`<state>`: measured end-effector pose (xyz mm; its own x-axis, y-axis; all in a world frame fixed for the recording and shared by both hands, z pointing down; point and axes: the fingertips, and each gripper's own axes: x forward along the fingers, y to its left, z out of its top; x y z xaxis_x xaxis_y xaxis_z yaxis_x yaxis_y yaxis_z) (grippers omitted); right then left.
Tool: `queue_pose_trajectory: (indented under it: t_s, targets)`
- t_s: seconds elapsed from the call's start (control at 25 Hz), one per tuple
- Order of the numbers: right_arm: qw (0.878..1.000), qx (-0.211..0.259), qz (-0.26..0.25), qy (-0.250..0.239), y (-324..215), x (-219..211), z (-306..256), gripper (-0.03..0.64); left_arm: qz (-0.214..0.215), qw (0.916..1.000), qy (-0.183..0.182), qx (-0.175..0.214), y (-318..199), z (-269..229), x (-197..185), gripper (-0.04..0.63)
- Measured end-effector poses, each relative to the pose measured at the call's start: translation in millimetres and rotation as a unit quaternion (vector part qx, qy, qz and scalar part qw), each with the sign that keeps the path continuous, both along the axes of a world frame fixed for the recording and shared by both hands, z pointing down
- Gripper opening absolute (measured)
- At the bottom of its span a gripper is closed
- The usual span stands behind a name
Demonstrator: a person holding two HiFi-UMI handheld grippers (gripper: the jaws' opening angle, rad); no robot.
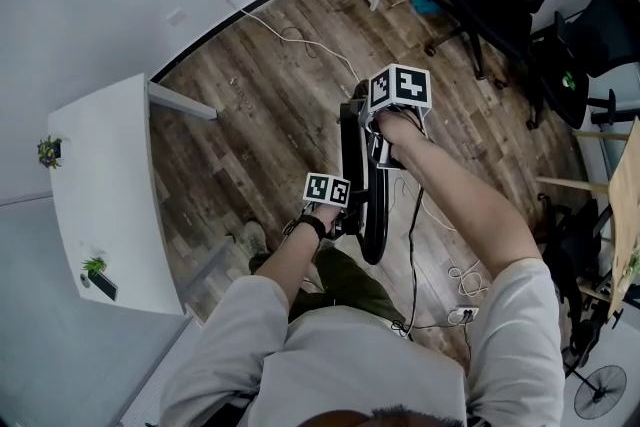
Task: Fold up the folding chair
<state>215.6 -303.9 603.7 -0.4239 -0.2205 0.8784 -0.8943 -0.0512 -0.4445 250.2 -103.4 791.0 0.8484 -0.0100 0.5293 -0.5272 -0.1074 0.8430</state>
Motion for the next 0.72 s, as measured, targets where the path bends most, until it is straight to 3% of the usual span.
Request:
queue_pose_trajectory:
  t_s: [0.2,0.48,0.72]
  targets:
    - [1.0,-0.001,-0.015,0.012,0.7,-0.4,0.1,0.169,-0.011,0.9999,-0.005,0.001,-1.0,-2.7,-0.3,0.372]
    - [0.999,0.0,-0.031,0.017,-0.1,0.5,0.2,0.154,-0.027,0.9993,-0.022,0.008,-2.6,-0.8,-15.7,0.406]
    - [0.999,-0.002,-0.031,0.017,-1.1,-5.7,0.0,0.154,-0.006,0.9992,-0.039,0.005,-0.6,1.4,-20.7,0.43]
